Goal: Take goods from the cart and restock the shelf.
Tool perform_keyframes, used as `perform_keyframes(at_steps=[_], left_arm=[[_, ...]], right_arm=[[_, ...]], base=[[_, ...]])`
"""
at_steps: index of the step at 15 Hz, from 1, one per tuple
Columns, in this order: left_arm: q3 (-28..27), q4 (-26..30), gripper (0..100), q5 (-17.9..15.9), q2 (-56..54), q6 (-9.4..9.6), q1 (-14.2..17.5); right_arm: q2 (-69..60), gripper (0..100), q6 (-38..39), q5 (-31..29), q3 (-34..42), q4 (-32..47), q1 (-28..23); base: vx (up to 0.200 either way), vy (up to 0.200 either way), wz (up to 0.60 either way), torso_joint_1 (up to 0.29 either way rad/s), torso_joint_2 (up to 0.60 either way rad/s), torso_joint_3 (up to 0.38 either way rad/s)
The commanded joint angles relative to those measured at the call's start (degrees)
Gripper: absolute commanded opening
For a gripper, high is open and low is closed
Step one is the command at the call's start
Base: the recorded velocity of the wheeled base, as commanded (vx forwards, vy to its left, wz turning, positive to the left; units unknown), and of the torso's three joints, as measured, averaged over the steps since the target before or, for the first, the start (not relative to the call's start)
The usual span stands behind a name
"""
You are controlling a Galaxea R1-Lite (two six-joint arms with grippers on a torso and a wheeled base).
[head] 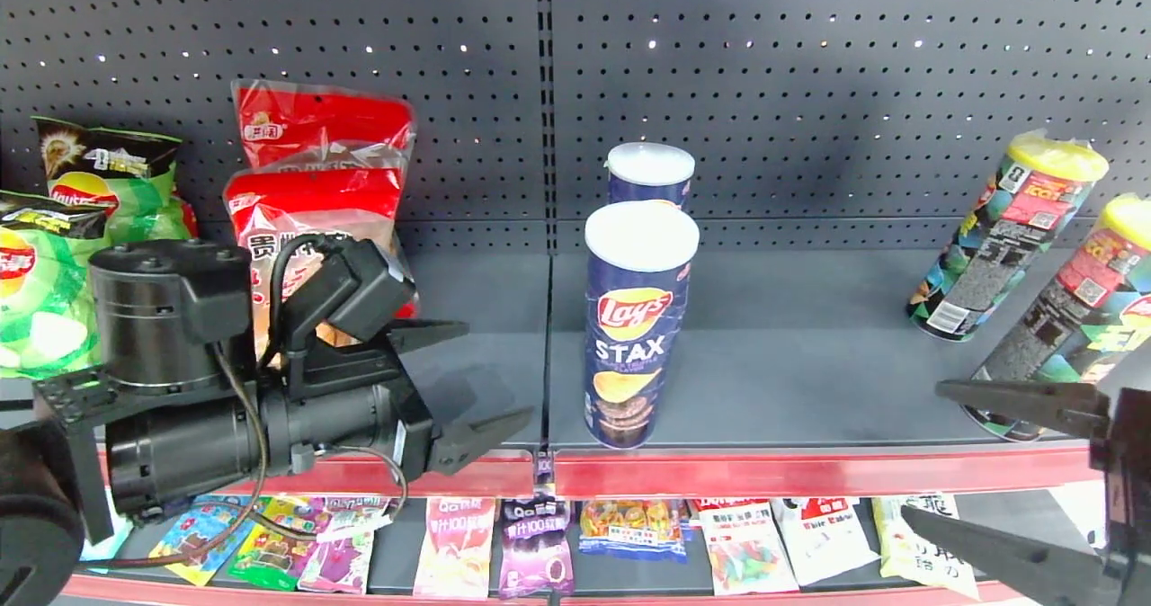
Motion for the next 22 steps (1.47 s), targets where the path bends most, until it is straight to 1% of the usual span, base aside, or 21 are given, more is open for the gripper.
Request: perform_keyframes(at_steps=[1, 3, 4, 6, 8, 11, 15, 22], left_arm=[[-0.3, -0.1, 100, 1.4, 3.9, -0.01, -1.2], [-1.8, -0.1, 100, 2.9, 6.2, -0.01, -2.2], [-2.2, -0.1, 100, 3.0, 7.1, 0.08, -2.3], [-2.4, -0.1, 100, 3.8, 8.4, 0.87, -2.3], [-3.1, -0.1, 100, 4.8, 9.3, 0.87, -2.9], [-4.7, -0.1, 100, 5.6, 11.2, 0.87, -2.9], [-6.8, -0.1, 100, 5.6, 13.0, 0.87, -3.5], [-8.2, -0.1, 100, 5.6, 14.3, 0.87, -3.9]], right_arm=[[-8.0, 100, 0.1, -3.0, 1.7, 0.2, -1.1], [-10.3, 100, 0.1, -3.4, 3.3, 0.3, -1.1], [-11.0, 100, 0.3, -3.4, 3.3, 0.4, -1.3], [-11.3, 100, 1.0, -3.4, 2.8, 0.4, -2.0], [-11.3, 100, 1.3, -3.4, 2.8, 0.3, -2.0], [-11.3, 100, 1.9, -3.5, 2.8, 0.3, -2.0], [-11.3, 100, 2.5, -3.5, 3.1, 0.3, -2.0], [-11.3, 100, 2.5, -3.5, 2.7, 0.2, -2.0]], base=[[0.000, 0.000, 0.00, 0.000, 0.00, 0.000], [0.000, 0.000, 0.00, 0.000, 0.00, 0.000], [0.000, 0.000, 0.00, 0.000, 0.00, 0.000], [0.000, 0.000, 0.00, 0.000, 0.00, 0.000], [0.000, 0.000, 0.00, 0.000, 0.00, 0.000], [0.000, 0.000, 0.00, 0.000, 0.00, 0.000], [0.000, 0.000, 0.00, 0.000, 0.00, 0.000], [0.000, 0.000, 0.00, 0.000, 0.00, 0.000]])
